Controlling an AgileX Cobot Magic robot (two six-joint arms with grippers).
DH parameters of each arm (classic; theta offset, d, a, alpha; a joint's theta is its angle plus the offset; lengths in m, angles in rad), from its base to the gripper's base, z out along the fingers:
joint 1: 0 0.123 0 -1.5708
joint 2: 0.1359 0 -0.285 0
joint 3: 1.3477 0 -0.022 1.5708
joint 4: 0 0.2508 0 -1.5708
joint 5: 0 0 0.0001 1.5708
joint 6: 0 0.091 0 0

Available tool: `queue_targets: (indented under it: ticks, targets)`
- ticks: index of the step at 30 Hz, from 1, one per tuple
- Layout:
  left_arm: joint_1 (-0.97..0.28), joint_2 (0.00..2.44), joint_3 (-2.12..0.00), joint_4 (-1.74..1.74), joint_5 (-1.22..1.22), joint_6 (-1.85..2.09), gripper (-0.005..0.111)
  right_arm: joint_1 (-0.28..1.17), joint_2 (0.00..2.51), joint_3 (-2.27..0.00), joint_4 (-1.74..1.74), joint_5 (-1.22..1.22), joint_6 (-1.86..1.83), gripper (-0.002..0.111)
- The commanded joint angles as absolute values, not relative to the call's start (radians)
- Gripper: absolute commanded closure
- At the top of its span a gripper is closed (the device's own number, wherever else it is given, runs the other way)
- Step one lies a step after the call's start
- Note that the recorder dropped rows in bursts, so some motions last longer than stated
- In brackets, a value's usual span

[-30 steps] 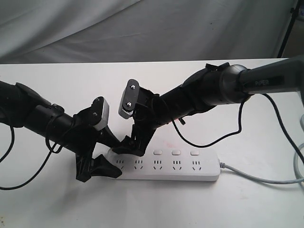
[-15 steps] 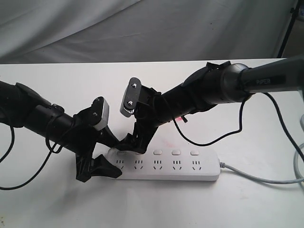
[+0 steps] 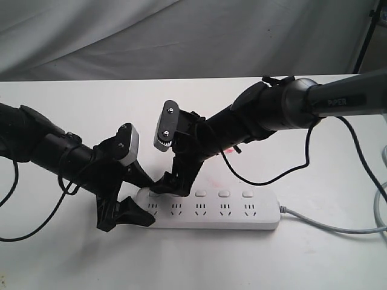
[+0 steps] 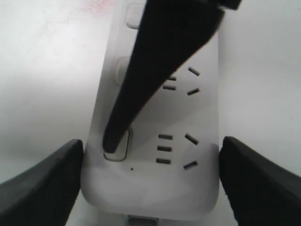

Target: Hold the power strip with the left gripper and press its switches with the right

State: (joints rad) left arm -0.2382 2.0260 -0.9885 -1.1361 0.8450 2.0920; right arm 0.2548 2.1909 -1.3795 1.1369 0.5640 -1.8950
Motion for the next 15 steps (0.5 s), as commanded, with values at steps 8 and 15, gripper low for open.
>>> queue_targets:
  ticks: [8, 15]
  targets:
    - [-0.243, 2.029, -0.988, -1.143, 0.84, 2.094, 0.063, 0.271, 2.206, -1.374, 1.046, 0.534, -1.899, 0.004]
    - [-0.243, 2.029, -0.988, -1.143, 0.84, 2.094, 0.063, 0.276, 2.206, -1.374, 1.036, 0.532, -1.899, 0.004]
